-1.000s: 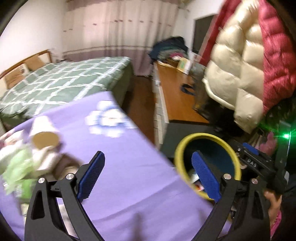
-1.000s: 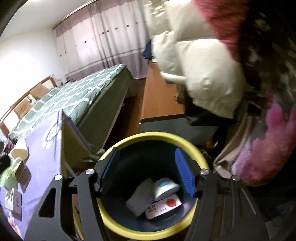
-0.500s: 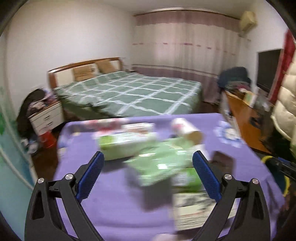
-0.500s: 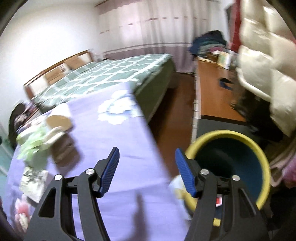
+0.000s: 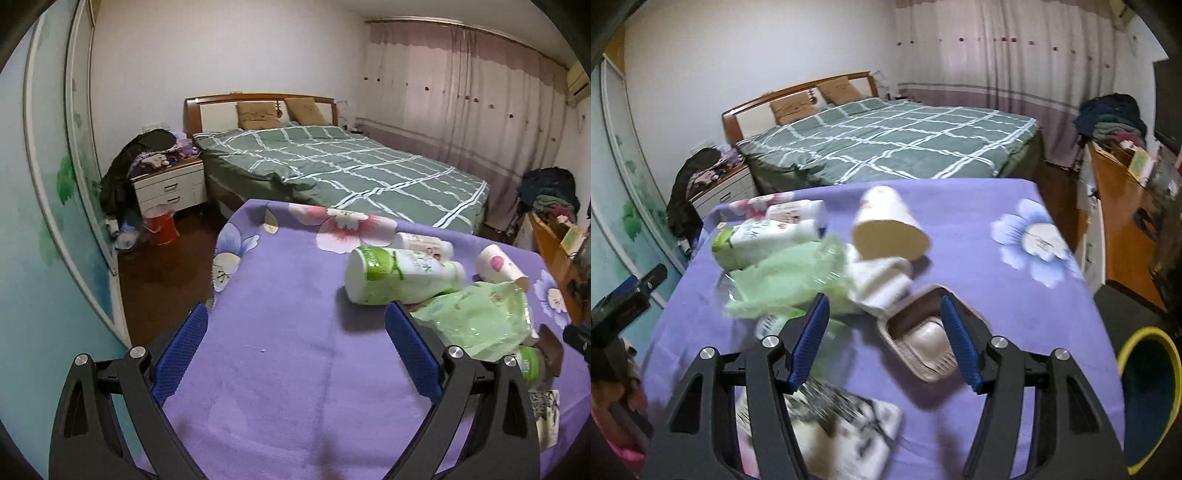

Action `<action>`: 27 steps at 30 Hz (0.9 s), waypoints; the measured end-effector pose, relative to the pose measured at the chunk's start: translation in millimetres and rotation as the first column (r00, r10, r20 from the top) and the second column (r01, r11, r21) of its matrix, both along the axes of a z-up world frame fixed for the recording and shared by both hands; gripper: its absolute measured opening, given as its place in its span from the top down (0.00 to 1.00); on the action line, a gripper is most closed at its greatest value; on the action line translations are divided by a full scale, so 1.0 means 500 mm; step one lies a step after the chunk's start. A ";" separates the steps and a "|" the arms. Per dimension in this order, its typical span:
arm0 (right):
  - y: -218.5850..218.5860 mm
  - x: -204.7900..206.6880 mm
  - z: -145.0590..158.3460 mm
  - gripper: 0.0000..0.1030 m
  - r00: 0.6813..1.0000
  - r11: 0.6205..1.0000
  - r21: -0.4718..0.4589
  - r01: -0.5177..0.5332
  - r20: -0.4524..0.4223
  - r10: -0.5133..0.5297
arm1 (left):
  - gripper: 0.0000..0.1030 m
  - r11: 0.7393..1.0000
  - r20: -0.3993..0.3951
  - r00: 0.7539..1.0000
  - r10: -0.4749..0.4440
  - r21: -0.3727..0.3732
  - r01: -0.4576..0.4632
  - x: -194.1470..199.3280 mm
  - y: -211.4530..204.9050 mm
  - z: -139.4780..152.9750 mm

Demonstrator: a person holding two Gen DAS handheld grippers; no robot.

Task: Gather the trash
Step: 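Grasp the green plastic bag with the right gripper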

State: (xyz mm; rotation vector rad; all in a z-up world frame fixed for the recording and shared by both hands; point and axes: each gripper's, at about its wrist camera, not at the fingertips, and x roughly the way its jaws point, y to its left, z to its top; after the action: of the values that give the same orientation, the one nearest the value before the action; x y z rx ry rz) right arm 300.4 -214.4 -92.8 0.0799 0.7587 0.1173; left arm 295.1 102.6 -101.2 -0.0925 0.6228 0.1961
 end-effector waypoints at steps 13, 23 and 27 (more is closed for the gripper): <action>0.086 0.117 -0.048 0.61 0.992 0.996 -0.055 -0.064 -0.114 0.057 | 0.08 0.998 -0.021 0.999 0.032 -0.045 -0.033 0.005 0.006 -0.018; 0.069 0.093 -0.041 0.95 0.995 0.998 0.005 -0.070 -0.073 0.071 | 0.08 0.999 -0.026 1.000 0.016 -0.037 -0.017 0.006 -0.008 -0.022; 0.037 0.068 -0.006 0.96 0.999 0.998 0.040 -0.044 -0.027 0.045 | 0.07 0.999 -0.023 1.000 0.016 -0.038 -0.017 0.004 -0.008 -0.020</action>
State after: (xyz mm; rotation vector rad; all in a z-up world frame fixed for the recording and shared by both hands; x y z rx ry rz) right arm 334.5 -195.7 -95.9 0.1022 0.7867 0.1739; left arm 297.1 98.5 -111.3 -0.1319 0.6484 0.2014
